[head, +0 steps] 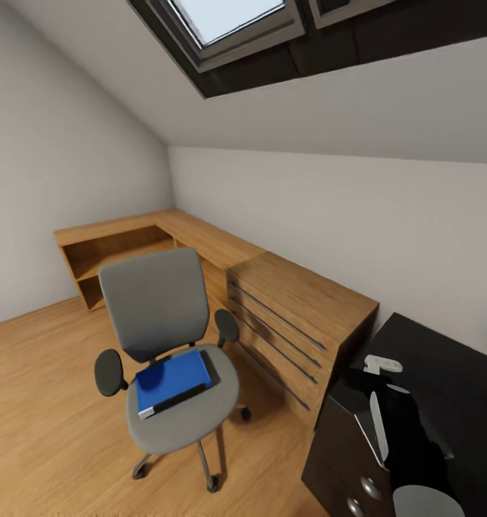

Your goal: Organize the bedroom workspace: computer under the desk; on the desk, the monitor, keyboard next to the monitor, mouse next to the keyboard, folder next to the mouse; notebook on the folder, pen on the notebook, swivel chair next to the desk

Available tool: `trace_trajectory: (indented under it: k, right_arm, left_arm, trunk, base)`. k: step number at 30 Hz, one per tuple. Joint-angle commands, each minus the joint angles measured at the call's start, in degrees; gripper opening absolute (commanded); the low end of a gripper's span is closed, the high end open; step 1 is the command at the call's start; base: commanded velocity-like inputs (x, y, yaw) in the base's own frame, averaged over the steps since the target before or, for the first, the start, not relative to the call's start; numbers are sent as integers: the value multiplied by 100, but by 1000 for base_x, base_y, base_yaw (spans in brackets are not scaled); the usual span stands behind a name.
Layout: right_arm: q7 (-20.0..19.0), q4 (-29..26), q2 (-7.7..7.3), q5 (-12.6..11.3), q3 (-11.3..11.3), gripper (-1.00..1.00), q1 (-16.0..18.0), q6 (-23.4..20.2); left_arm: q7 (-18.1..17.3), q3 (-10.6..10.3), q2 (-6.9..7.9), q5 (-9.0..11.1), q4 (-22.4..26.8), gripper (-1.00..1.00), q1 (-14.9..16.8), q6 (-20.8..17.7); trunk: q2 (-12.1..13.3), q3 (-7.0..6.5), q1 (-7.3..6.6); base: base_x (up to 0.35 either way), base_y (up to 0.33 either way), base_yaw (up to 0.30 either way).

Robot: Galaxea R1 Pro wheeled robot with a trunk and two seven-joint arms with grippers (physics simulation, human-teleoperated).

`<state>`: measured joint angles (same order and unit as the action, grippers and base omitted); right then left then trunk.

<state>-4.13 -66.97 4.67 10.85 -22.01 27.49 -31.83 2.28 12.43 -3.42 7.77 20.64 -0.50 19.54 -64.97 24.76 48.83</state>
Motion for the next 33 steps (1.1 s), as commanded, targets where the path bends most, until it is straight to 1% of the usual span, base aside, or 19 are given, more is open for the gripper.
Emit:
trace_trajectory:
  k: [1,6,14,25,33]
  right_arm:
    - [-44,-9,9,57,-15,100,4,-26]
    - [-44,-9,15,57,-11,100,2,-26]
    - [-59,129,17,50,-6,100,2,18]
    - [-82,188,-2,52,-5,100,2,52]
    - [-95,485,-35,57,-7,100,2,143]
  left_arm:
    - [9,-16,-1,50,10,100,-3,6]
    - [9,-14,-1,50,10,100,-3,6]
    - [9,-12,-1,50,10,100,-3,11]
    - [9,-4,7,53,10,100,-3,15]
    - [9,-3,8,55,10,100,-3,15]
  trunk:
    - [-4,8,0]
    - [-4,24,0]
    - [-4,55,0]
    - [-4,66,0]
    - [-4,67,0]
  base:
    - [0,62,263]
    - [0,161,235]
    - [0,299,133]
    - [0,336,19]
    - [0,319,1]
